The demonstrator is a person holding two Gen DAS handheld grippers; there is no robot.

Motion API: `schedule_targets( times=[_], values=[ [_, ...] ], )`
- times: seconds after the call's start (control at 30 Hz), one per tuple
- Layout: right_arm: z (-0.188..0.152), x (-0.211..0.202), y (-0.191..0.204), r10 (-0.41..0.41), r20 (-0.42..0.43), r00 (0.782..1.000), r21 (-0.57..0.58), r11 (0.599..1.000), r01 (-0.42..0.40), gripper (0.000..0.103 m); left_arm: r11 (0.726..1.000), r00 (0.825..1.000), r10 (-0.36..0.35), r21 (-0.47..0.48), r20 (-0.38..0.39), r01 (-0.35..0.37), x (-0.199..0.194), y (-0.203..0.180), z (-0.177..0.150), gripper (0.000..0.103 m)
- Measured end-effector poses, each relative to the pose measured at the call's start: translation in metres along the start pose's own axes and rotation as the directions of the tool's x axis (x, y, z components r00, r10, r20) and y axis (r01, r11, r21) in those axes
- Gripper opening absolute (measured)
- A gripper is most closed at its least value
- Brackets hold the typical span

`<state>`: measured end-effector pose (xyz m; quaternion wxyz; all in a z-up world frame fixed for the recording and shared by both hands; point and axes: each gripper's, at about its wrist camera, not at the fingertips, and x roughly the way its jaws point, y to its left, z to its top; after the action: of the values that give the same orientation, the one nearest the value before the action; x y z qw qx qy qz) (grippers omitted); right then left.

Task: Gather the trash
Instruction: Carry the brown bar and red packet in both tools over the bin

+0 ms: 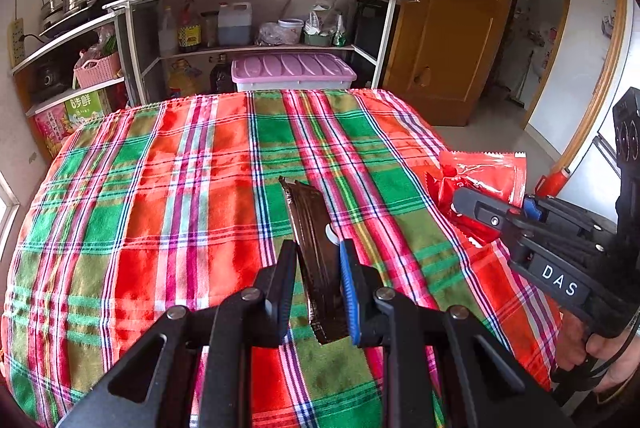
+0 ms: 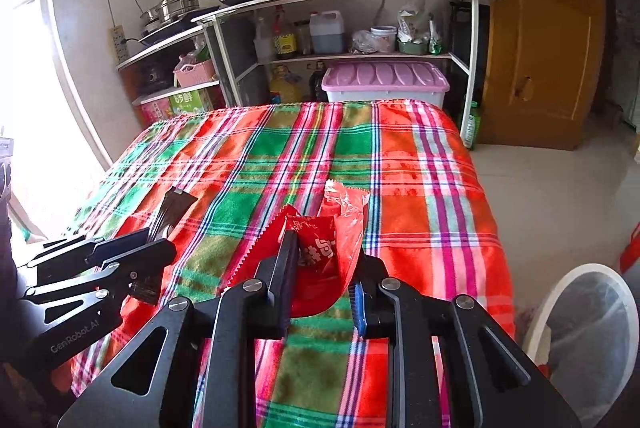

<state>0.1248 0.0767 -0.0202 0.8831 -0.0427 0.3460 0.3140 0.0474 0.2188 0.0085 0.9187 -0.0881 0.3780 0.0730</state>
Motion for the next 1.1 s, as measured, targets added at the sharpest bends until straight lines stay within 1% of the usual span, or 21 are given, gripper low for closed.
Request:
schedule_targets(
  times=[0.27, 0.4, 0.53, 0.7, 0.9, 1.03, 1.1],
  values=[
    [-0.008, -0.031, -0.025, -0.039, 0.039, 0.998, 0.041, 0.998, 0.038, 0.024, 0.998, 0.999, -0.03, 0.056, 0.02, 0.029, -0.006, -0.036, 0.01, 0.023],
    [-0.012, -0.051, -0.044, -0.079, 0.061, 0.995, 0.063, 0.995, 0.076, 0.024, 0.993, 0.998, -0.064, 0.098, 0.027, 0.062, -0.007, -0.063, 0.015, 0.023],
    [-0.02, -0.073, -0.07, -0.131, 0.077, 0.988, 0.105, 0.987, 0.122, 0.024, 0.983, 0.993, -0.11, 0.151, 0.032, 0.104, -0.007, -0.096, 0.018, 0.023],
    [-0.034, -0.101, -0.104, -0.202, 0.083, 0.976, 0.164, 0.969, 0.186, 0.024, 0.962, 0.984, -0.179, 0.215, 0.021, 0.17, -0.004, -0.143, 0.018, 0.023],
    [-0.051, -0.132, -0.142, -0.277, 0.081, 0.957, 0.218, 0.942, 0.254, 0.024, 0.93, 0.967, -0.253, 0.276, -0.005, 0.245, 0.0, -0.195, 0.016, 0.023],
    [-0.067, -0.148, -0.17, -0.33, 0.062, 0.942, 0.254, 0.918, 0.305, 0.024, 0.904, 0.957, -0.288, 0.316, -0.047, 0.287, 0.01, -0.229, 0.01, 0.023],
    [-0.075, -0.152, -0.186, -0.353, 0.037, 0.935, 0.275, 0.903, 0.33, 0.024, 0.888, 0.949, -0.307, 0.337, -0.07, 0.312, 0.015, -0.246, 0.007, 0.023]
  ],
)
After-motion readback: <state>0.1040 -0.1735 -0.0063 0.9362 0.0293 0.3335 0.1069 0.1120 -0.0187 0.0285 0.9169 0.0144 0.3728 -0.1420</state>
